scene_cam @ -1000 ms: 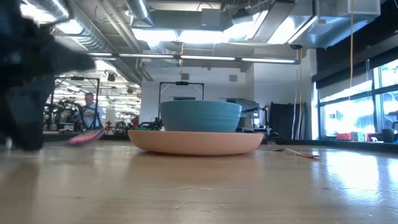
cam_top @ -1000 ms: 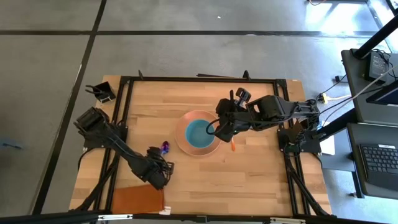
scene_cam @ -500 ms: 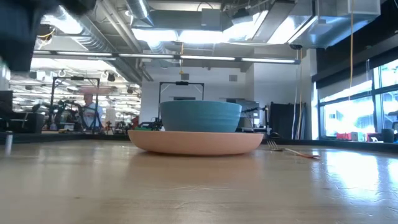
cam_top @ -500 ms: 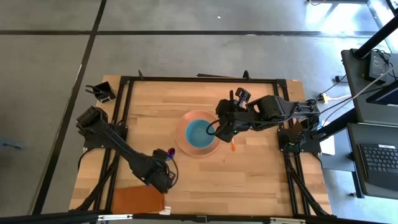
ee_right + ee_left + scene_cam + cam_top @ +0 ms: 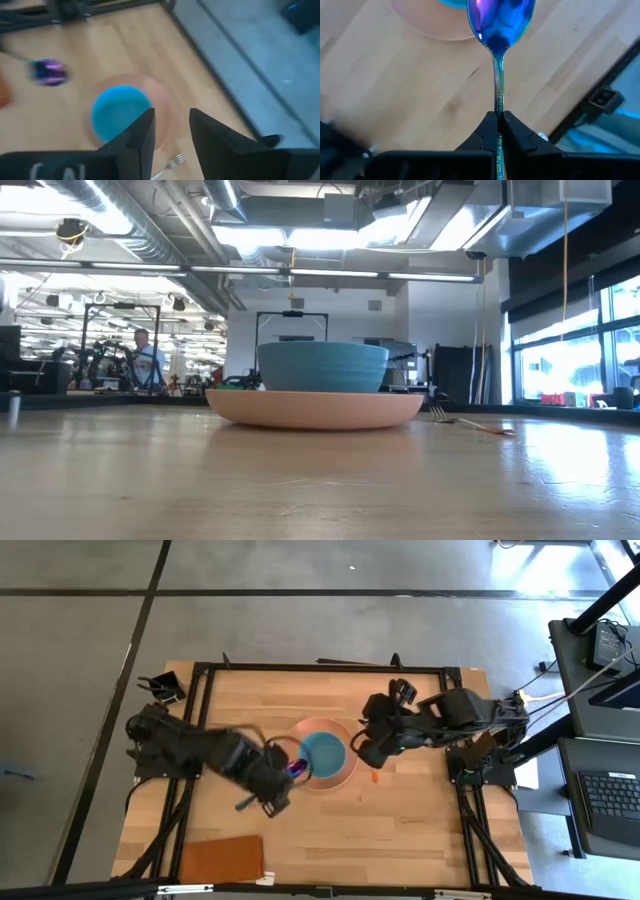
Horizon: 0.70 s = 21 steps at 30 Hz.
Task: Set table place
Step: Put the purple spoon into the blue bowl
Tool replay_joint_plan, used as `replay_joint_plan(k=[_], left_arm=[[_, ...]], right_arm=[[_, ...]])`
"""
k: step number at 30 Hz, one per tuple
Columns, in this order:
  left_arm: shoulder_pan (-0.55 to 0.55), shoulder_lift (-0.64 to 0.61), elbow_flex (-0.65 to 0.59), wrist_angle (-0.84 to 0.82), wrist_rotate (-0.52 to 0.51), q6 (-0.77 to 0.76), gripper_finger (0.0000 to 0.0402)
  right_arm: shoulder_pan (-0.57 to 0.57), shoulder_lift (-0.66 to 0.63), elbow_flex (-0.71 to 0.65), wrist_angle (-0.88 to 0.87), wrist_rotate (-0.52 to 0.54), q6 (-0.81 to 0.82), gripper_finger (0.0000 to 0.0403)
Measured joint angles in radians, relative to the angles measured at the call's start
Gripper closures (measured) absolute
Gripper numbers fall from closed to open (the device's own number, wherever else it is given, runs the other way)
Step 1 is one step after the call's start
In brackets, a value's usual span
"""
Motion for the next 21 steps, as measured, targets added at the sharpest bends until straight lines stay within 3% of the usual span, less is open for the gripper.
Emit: replay_joint_plan(k=[5, 12, 21], left_arm=[[0.156, 0.004, 0.008, -0.004, 0.069, 0.232, 0.0401], [0.362, 0.02, 0.007, -0.004, 0.083, 0.498, 0.0401], [0.463, 0.107, -0.011, -0.003, 0.201, 0.692, 0.0401]], right_arm=[[0.05, -0.042, 0.0, 0.0, -0.15, 0.02, 0.0279], [0.123, -0.056, 0.0, 0.001, -0.311, 0.017, 0.0279], [0.156, -0.057, 0.0, 0.002, -0.33, 0.023, 0.0279]])
